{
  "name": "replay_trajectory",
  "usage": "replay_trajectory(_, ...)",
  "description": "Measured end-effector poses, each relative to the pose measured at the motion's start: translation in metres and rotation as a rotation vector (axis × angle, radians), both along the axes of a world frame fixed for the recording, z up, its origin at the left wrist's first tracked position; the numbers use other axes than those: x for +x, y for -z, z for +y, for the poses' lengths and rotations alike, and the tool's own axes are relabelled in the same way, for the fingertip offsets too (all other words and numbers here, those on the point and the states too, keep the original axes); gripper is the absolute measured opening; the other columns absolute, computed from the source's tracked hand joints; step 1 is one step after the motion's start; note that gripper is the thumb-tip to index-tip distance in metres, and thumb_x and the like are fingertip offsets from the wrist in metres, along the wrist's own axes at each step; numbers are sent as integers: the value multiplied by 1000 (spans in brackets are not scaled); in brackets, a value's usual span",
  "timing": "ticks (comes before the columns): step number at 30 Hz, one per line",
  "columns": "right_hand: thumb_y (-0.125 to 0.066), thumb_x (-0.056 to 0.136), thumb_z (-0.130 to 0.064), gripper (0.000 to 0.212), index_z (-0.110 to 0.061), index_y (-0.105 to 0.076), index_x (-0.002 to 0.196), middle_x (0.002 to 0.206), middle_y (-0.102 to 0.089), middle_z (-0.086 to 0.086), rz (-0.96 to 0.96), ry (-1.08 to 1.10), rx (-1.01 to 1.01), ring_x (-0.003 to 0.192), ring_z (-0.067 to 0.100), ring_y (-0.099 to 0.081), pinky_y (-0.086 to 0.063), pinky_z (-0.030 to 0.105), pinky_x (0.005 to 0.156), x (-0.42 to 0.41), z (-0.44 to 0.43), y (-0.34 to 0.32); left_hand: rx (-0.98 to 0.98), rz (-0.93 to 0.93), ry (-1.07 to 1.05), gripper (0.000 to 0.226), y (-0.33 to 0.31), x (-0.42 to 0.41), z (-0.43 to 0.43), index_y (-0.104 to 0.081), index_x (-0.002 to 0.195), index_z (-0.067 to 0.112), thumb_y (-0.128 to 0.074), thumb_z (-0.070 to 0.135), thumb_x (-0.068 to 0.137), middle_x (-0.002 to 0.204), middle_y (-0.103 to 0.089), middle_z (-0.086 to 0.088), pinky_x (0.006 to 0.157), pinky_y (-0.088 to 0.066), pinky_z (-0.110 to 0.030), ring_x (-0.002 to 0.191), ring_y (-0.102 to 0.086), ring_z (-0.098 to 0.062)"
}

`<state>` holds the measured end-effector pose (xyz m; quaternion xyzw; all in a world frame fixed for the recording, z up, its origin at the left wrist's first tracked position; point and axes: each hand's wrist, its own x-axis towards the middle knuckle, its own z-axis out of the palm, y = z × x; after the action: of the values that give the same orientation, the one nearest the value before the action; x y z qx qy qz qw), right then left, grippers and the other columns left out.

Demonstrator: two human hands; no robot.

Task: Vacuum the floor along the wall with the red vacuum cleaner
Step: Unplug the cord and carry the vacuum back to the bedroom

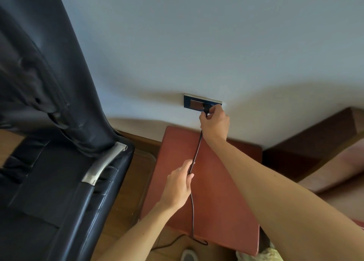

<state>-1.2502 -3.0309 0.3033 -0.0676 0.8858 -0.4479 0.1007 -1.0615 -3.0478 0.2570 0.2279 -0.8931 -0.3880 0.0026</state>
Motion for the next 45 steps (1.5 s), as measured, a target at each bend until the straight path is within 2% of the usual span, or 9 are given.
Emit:
replay_trajectory(5,-58,88,-19,12,-10,-57,96,83,-71,13,-57,70,-20,78,36,-69,-57,46,75,1,-6,3,-32,-19,-14,22,-5,1,-1,-52,118,14,-60,13,97,73,-66,0,67,-57,-39,64,-67,-17)
replay_trajectory(9,-57,88,-19,13,-9,-59,96,80,-71,14,-55,85,-29,77,36,-70,-58,47,73,2,-7,5,-10,-30,-28,18,-8,1,2,-48,112,15,-59,14,98,66,-61,-3,61,-55,-37,55,-60,-20)
replay_trajectory(19,-54,91,-16,16,-4,-58,100,79,-70,16,0,47,7,73,35,-70,-58,47,73,3,-5,6,136,-55,-76,16,-13,3,15,-44,113,17,-55,15,100,79,-66,-14,66,-60,-49,67,-68,-29)
replay_trajectory(22,-52,92,-14,15,-5,-58,102,75,-71,15,32,44,39,69,30,-71,-57,43,74,5,-4,5,145,-48,-71,16,-15,2,18,-44,113,18,-54,17,101,79,-67,-13,65,-60,-48,66,-68,-28)
replay_trajectory(29,-51,91,-16,16,-4,-55,101,83,-70,18,44,37,71,78,37,-69,-55,44,75,13,-6,3,178,-72,-58,19,-13,6,16,-41,110,21,-55,13,100,83,-64,-13,63,-61,-47,68,-69,-26)
replay_trajectory(33,-53,93,-22,16,-7,-53,99,82,-70,15,7,-77,100,78,36,-69,-54,47,77,63,-3,23,235,-154,-50,23,2,46,24,-42,111,25,-56,11,99,86,-61,-6,65,-61,-43,75,-69,-18)
replay_trajectory(36,-54,93,-22,18,-6,-54,102,80,-71,13,19,-62,106,78,35,-69,-54,48,78,75,2,31,225,-186,-107,18,5,72,13,-43,110,26,-54,14,101,86,-60,-8,61,-60,-43,69,-67,-19)
replay_trajectory(40,-53,94,-23,20,-6,-53,106,84,-72,13,48,-70,91,80,36,-69,-54,48,79,84,0,16,208,-138,-58,19,-6,81,4,-42,106,21,-55,10,99,81,-63,-16,60,-58,-49,66,-66,-29)
replay_trajectory(45,-52,96,-21,20,-4,-52,106,82,-71,14,101,-103,75,80,38,-68,-53,50,77,106,-8,-16,210,-109,-69,19,-27,101,-1,-42,107,21,-56,10,99,83,-63,-17,62,-58,-51,67,-67,-30)
